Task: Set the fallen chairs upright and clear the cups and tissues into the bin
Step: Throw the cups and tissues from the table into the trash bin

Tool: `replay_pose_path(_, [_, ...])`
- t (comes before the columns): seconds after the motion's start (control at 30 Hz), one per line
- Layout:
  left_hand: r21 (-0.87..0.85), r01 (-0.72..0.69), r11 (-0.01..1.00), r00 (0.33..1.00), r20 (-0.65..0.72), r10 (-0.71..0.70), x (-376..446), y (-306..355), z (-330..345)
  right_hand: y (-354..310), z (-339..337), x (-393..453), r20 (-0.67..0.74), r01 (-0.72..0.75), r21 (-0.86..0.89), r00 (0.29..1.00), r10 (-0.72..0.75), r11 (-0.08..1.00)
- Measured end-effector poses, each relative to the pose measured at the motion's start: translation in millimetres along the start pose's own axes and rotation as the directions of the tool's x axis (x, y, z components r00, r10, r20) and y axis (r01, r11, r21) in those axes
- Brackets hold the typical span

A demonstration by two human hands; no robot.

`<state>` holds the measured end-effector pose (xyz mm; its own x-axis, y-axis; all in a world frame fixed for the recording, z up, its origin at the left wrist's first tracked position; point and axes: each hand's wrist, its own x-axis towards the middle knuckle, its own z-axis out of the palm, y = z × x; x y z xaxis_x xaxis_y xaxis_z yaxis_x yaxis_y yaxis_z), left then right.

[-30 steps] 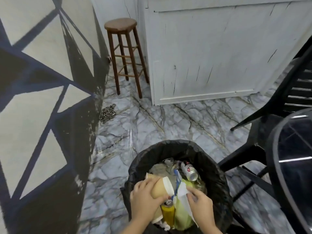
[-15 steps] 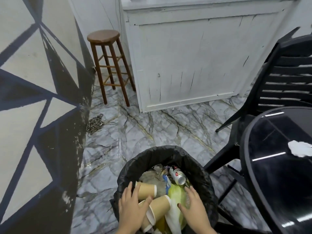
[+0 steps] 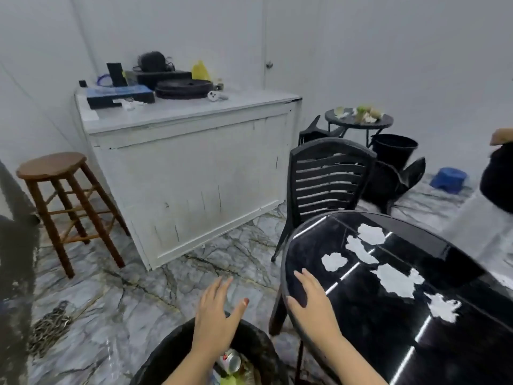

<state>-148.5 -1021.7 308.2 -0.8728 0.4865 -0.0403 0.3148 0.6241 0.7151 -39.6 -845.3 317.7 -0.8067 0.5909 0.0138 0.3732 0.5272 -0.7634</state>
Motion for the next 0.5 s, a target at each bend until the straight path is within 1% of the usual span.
replay_pose_path(0.1, [-0.049, -0.139, 0.989, 0.990, 0.025, 0.140, 11.3, 37.9, 14.9, 19.5, -40.8, -4.0, -0.098, -0.047, 0.020, 0.994, 0.049, 0.999])
replay_pose_path(0.23, [-0.071, -0.270, 0.960, 0.959, 0.067, 0.275, 26.7, 84.7, 45.7, 52.9, -89.9, -9.1, -0.215, -0.142, 0.006, 0.966, 0.140, 0.990])
replay_pose_path(0.37, [-0.109, -0.327, 0.939, 0.930, 0.139, 0.340, 48.4, 125.3, 83.8, 90.6, -133.3, -7.9, -0.313, -0.230, 0.008, 0.924, 0.221, 0.973])
replay_pose_path(0.5, [-0.117, -0.370, 0.922, 0.907, 0.171, 0.385, 71.9, 156.9, 123.2, 128.6, -169.0, -2.2, -0.358, -0.306, 0.064, 0.881, 0.308, 0.950])
